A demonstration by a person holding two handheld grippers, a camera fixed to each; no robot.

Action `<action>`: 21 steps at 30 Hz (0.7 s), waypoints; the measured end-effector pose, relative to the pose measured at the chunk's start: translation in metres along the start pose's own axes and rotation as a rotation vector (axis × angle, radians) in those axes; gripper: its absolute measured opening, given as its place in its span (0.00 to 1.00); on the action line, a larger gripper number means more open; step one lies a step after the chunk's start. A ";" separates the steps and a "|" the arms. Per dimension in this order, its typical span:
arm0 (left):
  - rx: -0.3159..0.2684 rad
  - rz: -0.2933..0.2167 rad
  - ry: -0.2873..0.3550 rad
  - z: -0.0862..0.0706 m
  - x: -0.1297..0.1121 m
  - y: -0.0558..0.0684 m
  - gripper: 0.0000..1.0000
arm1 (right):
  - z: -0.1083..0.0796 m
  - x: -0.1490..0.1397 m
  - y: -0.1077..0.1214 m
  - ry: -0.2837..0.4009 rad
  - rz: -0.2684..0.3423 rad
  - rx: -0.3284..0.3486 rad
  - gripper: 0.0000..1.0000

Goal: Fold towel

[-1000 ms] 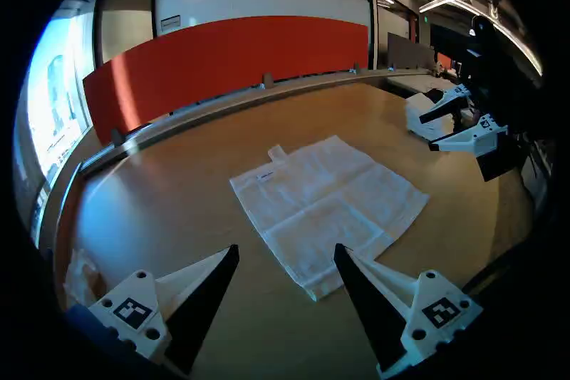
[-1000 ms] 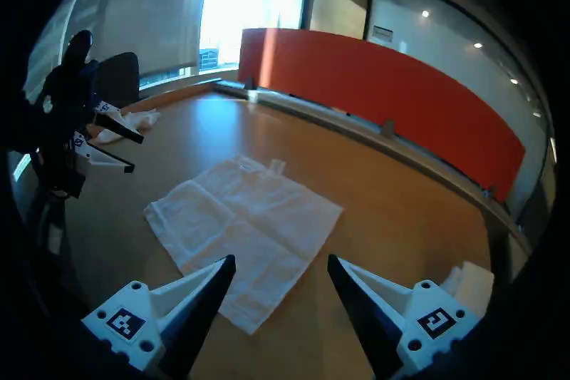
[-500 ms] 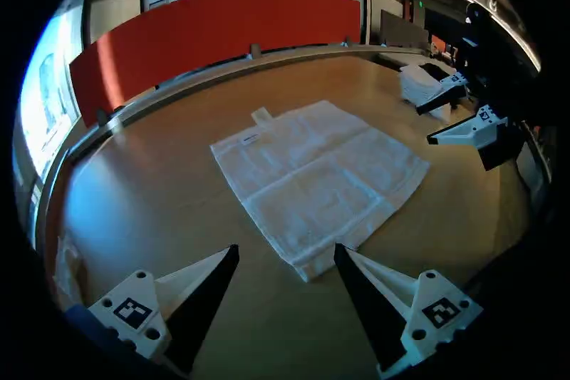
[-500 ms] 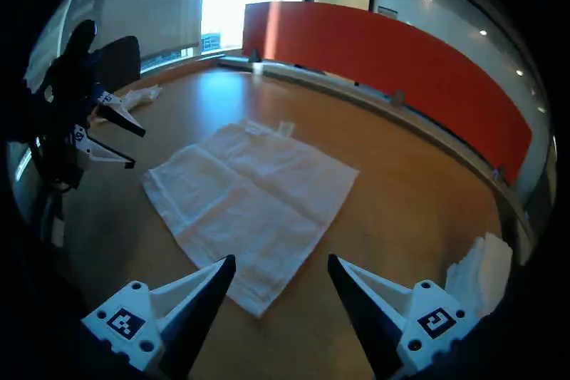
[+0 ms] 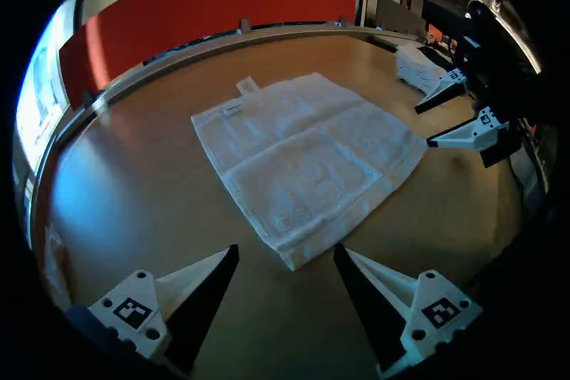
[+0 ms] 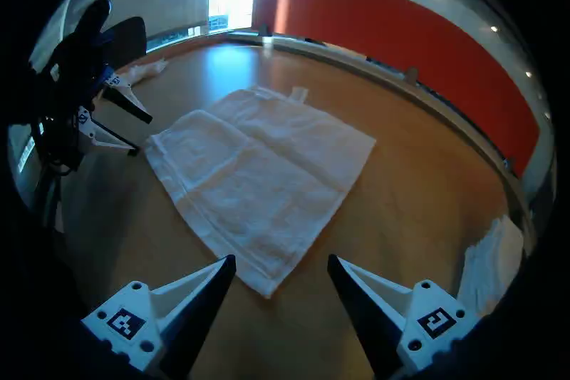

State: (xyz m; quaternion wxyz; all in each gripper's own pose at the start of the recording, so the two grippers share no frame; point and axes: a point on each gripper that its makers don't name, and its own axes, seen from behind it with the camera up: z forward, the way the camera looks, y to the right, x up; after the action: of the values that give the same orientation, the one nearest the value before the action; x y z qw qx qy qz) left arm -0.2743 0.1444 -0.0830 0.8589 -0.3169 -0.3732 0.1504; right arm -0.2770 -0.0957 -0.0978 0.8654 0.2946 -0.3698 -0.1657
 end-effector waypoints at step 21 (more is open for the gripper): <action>-0.028 -0.001 -0.051 0.011 -0.009 0.011 0.97 | 0.006 -0.016 -0.003 -0.041 0.004 0.020 0.96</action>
State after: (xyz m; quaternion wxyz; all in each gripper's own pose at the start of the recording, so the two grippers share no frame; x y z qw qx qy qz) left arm -0.2882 0.1531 -0.0894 0.8448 -0.3245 -0.3971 0.1526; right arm -0.2928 -0.0918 -0.1049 0.8551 0.2990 -0.3897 -0.1663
